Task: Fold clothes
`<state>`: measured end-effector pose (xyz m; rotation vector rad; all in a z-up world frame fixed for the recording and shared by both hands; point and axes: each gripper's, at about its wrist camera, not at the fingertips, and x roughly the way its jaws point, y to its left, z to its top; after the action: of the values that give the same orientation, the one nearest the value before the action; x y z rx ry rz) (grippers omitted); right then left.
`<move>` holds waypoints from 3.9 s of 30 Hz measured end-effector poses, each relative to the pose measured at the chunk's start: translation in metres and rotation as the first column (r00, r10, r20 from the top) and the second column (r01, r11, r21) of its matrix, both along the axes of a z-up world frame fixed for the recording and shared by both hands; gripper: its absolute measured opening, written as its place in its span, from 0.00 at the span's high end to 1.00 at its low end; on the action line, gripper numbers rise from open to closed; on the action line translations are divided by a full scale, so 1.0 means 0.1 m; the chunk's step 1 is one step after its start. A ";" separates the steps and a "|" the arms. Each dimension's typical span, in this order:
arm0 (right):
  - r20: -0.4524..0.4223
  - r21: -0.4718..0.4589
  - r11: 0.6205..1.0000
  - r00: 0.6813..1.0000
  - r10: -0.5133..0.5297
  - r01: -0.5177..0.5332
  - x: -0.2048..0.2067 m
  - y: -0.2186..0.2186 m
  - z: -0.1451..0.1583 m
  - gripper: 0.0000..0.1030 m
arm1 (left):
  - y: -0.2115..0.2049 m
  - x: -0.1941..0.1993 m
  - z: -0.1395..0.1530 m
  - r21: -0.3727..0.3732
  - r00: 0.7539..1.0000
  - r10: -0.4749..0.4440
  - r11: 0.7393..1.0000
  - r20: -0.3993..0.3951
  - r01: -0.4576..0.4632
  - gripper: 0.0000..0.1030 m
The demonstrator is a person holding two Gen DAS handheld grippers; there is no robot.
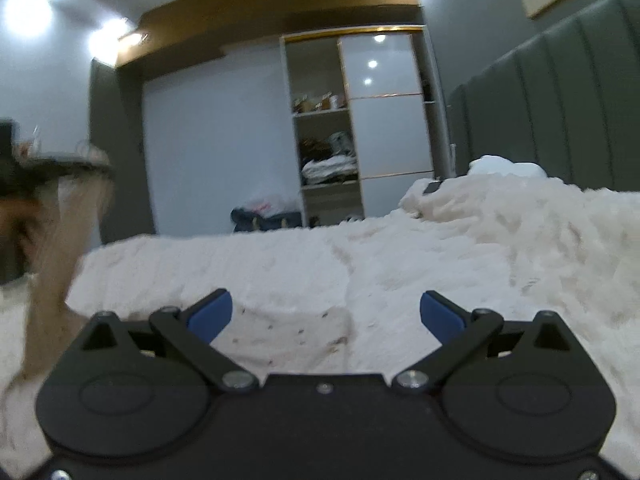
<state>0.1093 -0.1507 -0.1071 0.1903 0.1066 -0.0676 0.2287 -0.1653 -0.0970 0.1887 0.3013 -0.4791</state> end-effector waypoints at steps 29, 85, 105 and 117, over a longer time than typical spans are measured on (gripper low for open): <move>-0.167 0.061 0.996 0.983 0.072 -0.063 0.37 -0.13 -0.19 0.01 | 2.68 1.36 -0.73 -0.101 0.777 0.260 0.919 -0.573 -0.382 0.66; -0.625 0.253 0.945 0.710 0.322 -0.206 -0.94 -0.25 -0.25 0.47 | 3.43 -2.92 -0.19 -0.131 0.836 0.110 0.969 -0.537 -0.211 0.13; -0.735 0.083 0.936 0.613 0.289 -0.341 -0.89 0.24 -0.45 0.41 | 3.36 -2.88 -0.44 -0.110 0.795 0.201 0.942 -0.572 -0.317 0.04; -0.715 0.113 0.936 0.628 0.309 -0.332 -0.92 0.19 -0.45 0.41 | 3.33 -2.86 -0.47 -0.073 0.782 0.227 0.942 -0.580 -0.328 0.04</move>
<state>0.0173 -0.1314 -0.1518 0.1000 0.9475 0.2247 -0.0575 0.1682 -0.1437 -0.1774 0.8603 -0.2507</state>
